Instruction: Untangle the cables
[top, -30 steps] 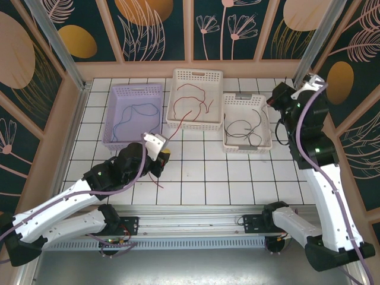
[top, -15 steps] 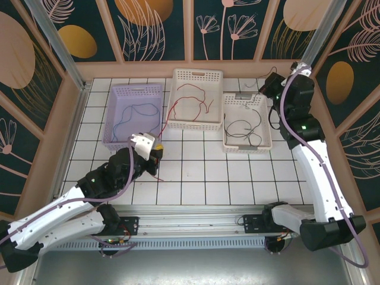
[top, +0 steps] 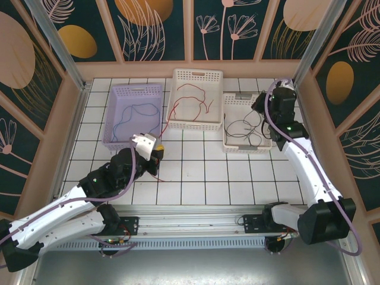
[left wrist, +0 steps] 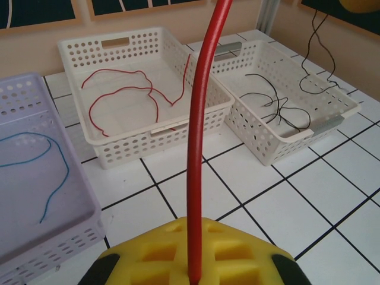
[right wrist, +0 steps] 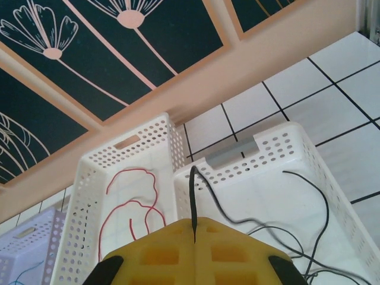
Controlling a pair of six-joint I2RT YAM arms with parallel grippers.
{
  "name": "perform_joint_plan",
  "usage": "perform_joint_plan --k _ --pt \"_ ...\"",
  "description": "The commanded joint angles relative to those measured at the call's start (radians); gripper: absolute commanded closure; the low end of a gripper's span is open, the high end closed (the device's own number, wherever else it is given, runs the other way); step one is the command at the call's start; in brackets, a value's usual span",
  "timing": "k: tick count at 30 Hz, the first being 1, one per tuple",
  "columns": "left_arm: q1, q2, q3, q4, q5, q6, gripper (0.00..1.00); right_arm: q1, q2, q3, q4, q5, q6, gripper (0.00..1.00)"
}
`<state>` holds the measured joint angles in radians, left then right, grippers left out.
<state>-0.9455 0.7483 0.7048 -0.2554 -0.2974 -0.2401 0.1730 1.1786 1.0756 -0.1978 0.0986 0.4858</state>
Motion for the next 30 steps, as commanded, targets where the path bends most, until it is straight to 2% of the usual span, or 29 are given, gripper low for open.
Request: perform_joint_plan --k 1,13,25,30 --pt "-0.003 0.006 -0.011 0.035 -0.008 -0.002 1.0 -0.01 -0.043 0.018 0.063 -0.019 0.014 1.0" --pt "-0.004 0.023 -0.01 0.033 0.001 0.002 1.0 -0.007 -0.079 0.255 -0.012 -0.043 0.002 1.0" --pt "-0.004 0.021 -0.01 0.03 0.004 0.002 1.0 -0.006 -0.071 0.134 0.037 -0.045 0.035 1.0" --pt "-0.003 0.027 -0.014 0.03 0.009 0.004 1.0 -0.006 -0.069 0.241 0.009 -0.033 0.024 1.0"
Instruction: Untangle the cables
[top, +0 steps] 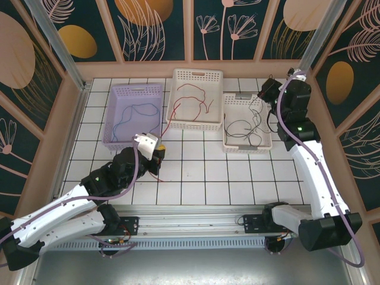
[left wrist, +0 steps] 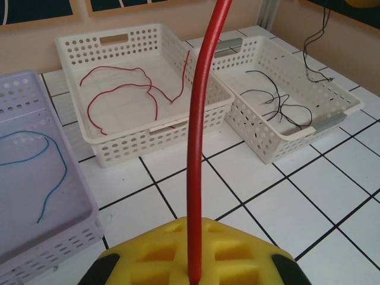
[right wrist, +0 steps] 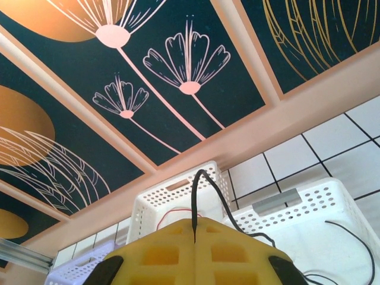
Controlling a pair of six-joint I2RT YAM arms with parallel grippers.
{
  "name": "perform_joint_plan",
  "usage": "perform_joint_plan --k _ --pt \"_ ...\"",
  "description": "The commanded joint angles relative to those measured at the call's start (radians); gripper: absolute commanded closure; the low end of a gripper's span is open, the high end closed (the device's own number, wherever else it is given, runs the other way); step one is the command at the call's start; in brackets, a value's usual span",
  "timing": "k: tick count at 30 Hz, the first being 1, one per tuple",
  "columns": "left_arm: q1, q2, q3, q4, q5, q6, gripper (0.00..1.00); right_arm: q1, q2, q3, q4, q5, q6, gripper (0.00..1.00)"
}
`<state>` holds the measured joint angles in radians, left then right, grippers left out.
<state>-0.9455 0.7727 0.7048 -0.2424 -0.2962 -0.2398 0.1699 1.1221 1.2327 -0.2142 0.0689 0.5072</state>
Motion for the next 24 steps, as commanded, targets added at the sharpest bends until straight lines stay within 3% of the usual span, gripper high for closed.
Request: perform_joint_plan --k 1,15,24 --pt "-0.004 0.003 -0.013 0.017 0.008 0.003 1.0 -0.001 -0.014 0.109 0.016 0.003 -0.003 1.0" --pt "-0.004 0.006 -0.014 0.015 0.017 0.005 1.0 0.08 -0.106 0.19 0.015 0.177 -0.069 1.0" --pt "-0.004 0.009 -0.014 0.013 0.02 0.005 1.0 0.1 -0.078 0.153 0.015 0.09 -0.063 1.0"
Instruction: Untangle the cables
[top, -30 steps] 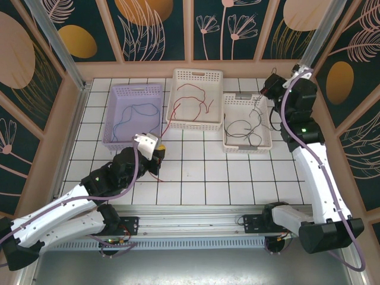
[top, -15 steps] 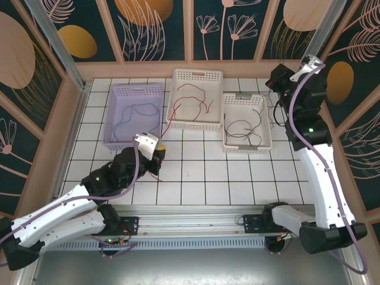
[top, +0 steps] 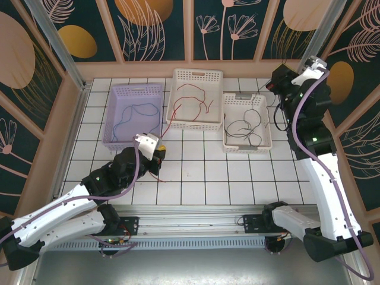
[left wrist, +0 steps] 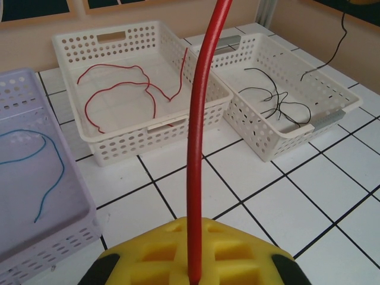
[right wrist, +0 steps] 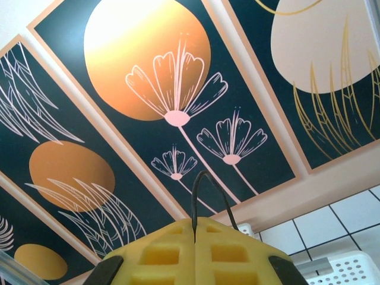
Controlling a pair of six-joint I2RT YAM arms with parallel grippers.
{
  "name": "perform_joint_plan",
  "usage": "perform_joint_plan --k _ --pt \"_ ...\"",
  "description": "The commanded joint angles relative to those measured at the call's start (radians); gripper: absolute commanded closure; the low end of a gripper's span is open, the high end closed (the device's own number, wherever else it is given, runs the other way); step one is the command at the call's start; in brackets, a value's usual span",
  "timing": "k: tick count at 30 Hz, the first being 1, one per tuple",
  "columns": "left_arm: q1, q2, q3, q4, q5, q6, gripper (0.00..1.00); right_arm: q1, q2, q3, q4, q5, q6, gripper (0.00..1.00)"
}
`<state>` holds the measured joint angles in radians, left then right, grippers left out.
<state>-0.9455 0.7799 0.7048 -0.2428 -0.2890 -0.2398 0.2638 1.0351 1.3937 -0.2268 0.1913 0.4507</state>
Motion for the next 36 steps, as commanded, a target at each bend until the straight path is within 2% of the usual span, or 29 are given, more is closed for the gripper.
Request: perform_joint_plan --k 1,17,25,36 --pt "-0.003 0.004 -0.013 0.013 0.013 0.005 1.0 0.006 0.015 -0.019 0.031 -0.043 -0.005 1.0" --pt "-0.004 0.0 -0.015 0.01 0.021 0.004 1.0 0.006 0.076 -0.294 0.143 -0.037 0.012 1.0" --pt "-0.004 -0.016 -0.008 0.019 0.037 0.001 1.0 0.006 0.139 -0.459 0.183 -0.056 0.091 1.0" --pt "-0.003 0.039 0.139 0.014 0.079 -0.021 1.0 0.004 0.246 -0.538 0.099 -0.067 0.157 1.0"
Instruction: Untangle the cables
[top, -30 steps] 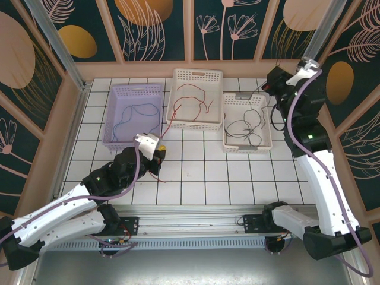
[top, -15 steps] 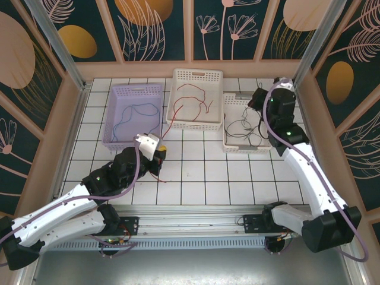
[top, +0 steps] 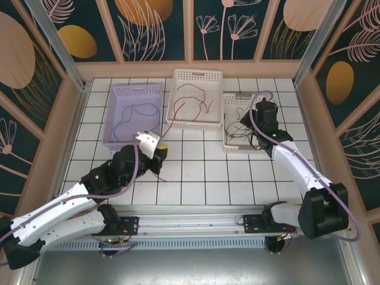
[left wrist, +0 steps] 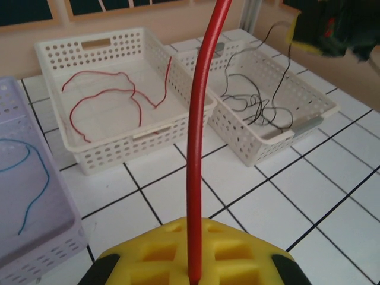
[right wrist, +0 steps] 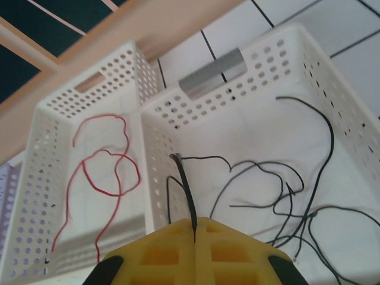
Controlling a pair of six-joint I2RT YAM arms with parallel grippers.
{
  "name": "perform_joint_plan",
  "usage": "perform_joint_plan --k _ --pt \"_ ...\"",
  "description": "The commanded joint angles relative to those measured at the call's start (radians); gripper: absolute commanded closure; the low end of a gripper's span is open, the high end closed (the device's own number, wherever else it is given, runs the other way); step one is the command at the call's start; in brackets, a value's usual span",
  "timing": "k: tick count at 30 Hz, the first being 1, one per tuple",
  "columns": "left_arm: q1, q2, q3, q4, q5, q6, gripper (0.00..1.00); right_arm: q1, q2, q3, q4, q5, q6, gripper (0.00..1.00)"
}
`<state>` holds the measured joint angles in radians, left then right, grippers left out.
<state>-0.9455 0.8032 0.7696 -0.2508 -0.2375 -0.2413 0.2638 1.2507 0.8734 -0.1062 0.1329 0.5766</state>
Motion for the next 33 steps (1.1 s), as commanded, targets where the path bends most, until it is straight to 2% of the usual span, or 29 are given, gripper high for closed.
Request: perform_joint_plan --k 1,4,6,15,23,27,33 --pt "-0.003 0.029 0.093 0.021 0.031 -0.021 1.0 0.002 0.041 -0.019 -0.028 -0.012 0.034 1.0" --pt "-0.004 0.081 0.181 0.013 0.051 -0.026 1.0 -0.006 0.044 -0.032 -0.042 -0.016 0.038 1.0" --pt "-0.004 0.117 0.256 0.003 0.058 -0.026 1.0 -0.013 0.03 -0.052 -0.039 -0.021 0.043 0.93" --pt "-0.003 0.315 0.555 -0.048 0.06 0.041 1.0 -0.045 0.012 -0.083 -0.055 -0.033 0.032 0.84" --pt "-0.003 0.484 0.74 -0.051 0.049 0.1 1.0 -0.089 0.013 -0.08 -0.083 -0.053 0.026 0.74" --pt "0.017 0.553 0.818 -0.034 0.049 0.118 1.0 -0.092 -0.04 -0.08 -0.088 -0.057 0.014 0.61" --pt "0.136 0.684 0.951 0.021 0.121 0.104 1.0 -0.09 -0.238 -0.092 -0.101 -0.047 -0.004 0.41"
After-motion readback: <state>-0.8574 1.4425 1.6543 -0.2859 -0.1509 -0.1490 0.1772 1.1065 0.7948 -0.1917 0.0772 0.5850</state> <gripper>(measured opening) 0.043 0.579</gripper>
